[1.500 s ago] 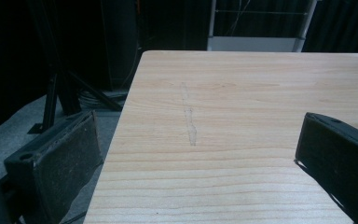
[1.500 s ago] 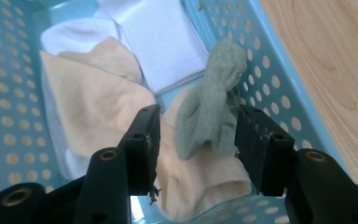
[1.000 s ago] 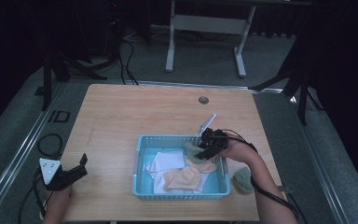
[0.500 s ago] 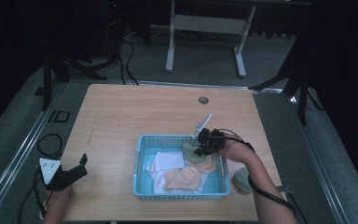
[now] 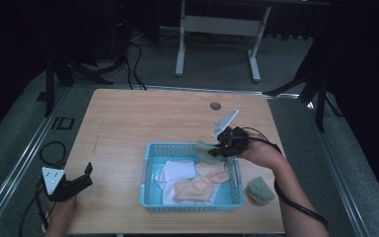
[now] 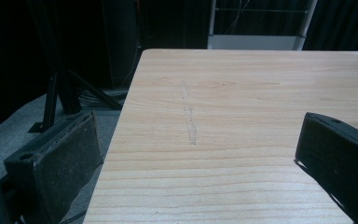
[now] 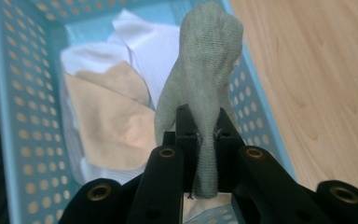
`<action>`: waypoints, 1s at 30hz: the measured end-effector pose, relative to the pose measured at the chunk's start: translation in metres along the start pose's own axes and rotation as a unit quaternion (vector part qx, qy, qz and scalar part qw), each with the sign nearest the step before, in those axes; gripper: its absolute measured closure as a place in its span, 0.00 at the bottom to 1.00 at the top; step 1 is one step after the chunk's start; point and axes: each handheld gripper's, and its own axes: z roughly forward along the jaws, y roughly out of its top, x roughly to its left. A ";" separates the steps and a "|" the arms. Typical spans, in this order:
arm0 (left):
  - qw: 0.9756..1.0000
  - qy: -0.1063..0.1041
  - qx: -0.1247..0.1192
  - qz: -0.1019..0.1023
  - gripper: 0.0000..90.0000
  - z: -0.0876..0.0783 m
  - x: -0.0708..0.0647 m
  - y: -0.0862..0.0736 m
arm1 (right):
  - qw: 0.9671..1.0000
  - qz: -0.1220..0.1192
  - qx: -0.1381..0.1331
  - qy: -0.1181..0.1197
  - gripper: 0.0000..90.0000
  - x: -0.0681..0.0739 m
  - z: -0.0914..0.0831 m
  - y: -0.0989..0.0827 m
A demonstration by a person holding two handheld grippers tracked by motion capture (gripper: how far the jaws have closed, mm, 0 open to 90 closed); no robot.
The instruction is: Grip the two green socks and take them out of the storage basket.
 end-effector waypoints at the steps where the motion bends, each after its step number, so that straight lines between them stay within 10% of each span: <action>1: 1.000 0.000 0.000 0.000 0.01 0.000 0.000 0.000 | 1.000 0.001 -0.006 -0.004 0.94 0.000 -0.005 -0.001; 20: 1.000 0.000 0.000 0.001 0.01 0.000 0.000 0.000 | 0.996 0.058 0.003 -0.067 0.94 -0.017 -0.058 -0.064; 30: 1.000 0.000 0.000 0.003 0.01 0.000 0.000 0.000 | 0.985 0.138 0.018 -0.106 0.94 -0.040 -0.055 -0.126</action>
